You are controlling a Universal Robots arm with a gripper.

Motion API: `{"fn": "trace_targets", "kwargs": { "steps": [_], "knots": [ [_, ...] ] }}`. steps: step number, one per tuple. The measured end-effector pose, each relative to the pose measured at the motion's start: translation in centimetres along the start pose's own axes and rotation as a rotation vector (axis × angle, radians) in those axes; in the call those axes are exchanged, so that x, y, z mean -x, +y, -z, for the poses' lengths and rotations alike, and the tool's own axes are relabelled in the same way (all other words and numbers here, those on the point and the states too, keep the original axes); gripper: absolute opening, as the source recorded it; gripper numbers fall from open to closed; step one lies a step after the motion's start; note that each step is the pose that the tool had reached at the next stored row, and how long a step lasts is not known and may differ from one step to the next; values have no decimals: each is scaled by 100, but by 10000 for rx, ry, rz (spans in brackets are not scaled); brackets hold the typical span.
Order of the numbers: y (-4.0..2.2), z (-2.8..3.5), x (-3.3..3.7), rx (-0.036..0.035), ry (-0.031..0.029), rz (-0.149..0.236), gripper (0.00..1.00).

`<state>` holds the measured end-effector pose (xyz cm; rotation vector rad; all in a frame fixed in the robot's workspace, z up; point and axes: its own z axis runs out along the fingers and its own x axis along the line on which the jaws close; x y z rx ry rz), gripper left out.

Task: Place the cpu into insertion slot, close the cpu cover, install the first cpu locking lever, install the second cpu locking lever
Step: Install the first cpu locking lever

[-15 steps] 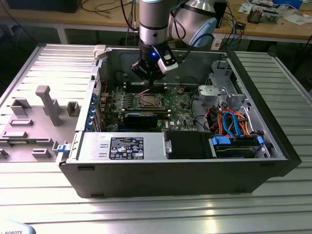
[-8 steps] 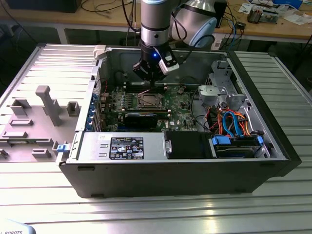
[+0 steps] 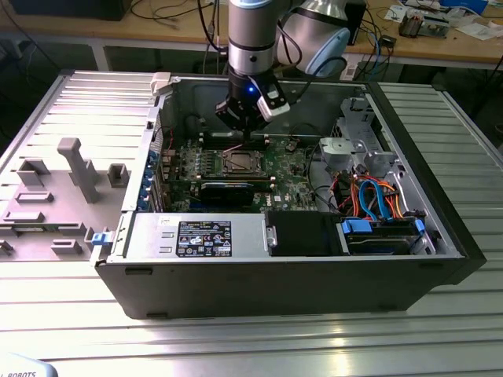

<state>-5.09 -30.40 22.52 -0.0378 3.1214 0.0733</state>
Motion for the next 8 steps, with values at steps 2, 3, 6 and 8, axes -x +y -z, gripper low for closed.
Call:
{"fn": "trace_targets", "kwargs": {
  "steps": [2,3,6,8],
  "knots": [
    [0,-7,3,0,0,1,11],
    [-1,-10,4,-1,0,1,11],
    [-2,-26,10,-1,1,1,11],
    [-2,-44,15,-1,1,1,11]
  ]
}}
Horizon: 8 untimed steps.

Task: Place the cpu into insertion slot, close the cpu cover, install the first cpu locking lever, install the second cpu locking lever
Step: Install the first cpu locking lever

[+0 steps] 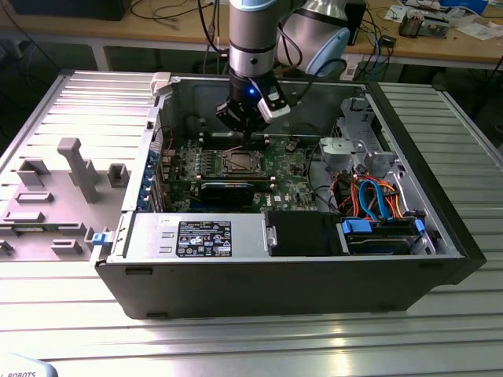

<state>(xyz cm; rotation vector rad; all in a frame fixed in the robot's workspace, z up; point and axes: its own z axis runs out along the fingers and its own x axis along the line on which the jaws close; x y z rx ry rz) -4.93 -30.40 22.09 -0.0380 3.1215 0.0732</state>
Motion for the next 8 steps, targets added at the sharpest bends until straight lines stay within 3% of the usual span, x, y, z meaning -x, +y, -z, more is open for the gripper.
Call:
{"fn": "trace_targets", "kwargs": {
  "steps": [8],
  "knots": [
    [-4,-61,23,-1,1,-1,11]
  ]
}}
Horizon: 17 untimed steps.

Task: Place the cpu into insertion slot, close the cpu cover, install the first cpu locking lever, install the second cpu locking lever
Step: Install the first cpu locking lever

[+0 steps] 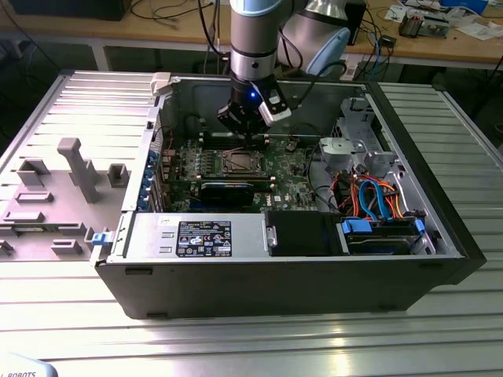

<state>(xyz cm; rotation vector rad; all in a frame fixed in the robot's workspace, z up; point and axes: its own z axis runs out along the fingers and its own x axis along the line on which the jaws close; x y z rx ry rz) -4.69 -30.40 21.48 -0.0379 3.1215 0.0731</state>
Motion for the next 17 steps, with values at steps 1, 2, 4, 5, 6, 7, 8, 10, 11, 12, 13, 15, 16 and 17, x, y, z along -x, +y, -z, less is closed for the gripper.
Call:
{"fn": "trace_targets", "kwargs": {
  "steps": [1,2,4,5,6,7,8,10,11,12,13,15,16,17],
  "knots": [
    [-1,-12,5,0,0,0,11],
    [-1,-23,10,0,0,0,11],
    [-2,-39,17,0,-1,0,11],
    [-2,-47,20,0,-1,0,11],
    [-3,-53,21,0,-1,0,11],
    [-3,-59,23,0,0,0,11],
    [-4,-66,24,0,-1,0,11],
    [-5,-82,29,0,0,0,11],
    [-5,-92,31,0,0,0,11],
    [-5,-98,33,0,0,1,11],
    [-6,-104,35,-2,1,0,11],
    [-5,-101,36,1,-3,0,11],
    [-5,-98,36,3,-4,0,11],
    [-5,-94,36,2,-3,0,11]
  ]
}}
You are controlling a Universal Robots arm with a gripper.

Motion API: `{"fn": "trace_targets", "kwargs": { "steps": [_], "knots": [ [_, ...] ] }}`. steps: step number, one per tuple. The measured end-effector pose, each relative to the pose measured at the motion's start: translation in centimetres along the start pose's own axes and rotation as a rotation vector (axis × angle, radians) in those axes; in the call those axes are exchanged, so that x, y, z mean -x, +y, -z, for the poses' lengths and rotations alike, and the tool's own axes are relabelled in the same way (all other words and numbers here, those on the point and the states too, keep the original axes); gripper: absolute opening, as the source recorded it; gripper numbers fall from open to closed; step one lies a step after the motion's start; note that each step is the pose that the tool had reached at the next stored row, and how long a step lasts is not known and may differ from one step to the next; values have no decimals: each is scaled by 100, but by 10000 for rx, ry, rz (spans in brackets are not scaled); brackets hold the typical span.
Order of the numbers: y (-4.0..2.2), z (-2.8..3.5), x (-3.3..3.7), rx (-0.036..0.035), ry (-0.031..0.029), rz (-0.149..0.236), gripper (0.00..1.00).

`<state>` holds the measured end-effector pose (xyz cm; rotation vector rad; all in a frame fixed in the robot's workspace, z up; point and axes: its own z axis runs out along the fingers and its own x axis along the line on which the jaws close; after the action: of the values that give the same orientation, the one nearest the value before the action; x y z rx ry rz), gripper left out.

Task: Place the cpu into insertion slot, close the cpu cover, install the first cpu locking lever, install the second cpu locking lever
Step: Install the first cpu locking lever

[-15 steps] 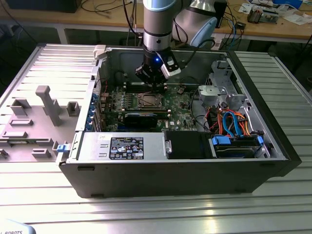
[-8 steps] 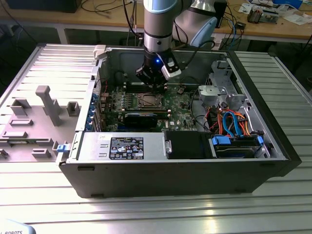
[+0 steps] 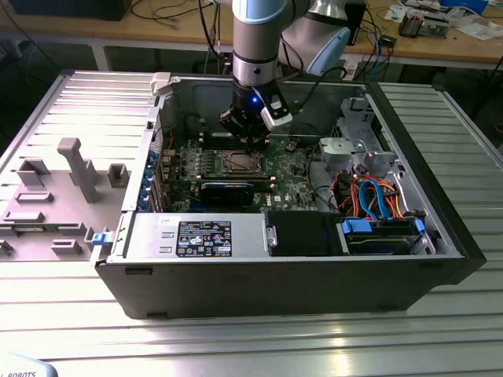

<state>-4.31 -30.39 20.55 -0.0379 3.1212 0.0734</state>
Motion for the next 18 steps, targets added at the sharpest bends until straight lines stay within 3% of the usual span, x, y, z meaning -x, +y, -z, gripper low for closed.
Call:
{"fn": "trace_targets", "kwargs": {
  "steps": [18],
  "knots": [
    [1,-2,11,-35,2,0,11]
  ]
}}
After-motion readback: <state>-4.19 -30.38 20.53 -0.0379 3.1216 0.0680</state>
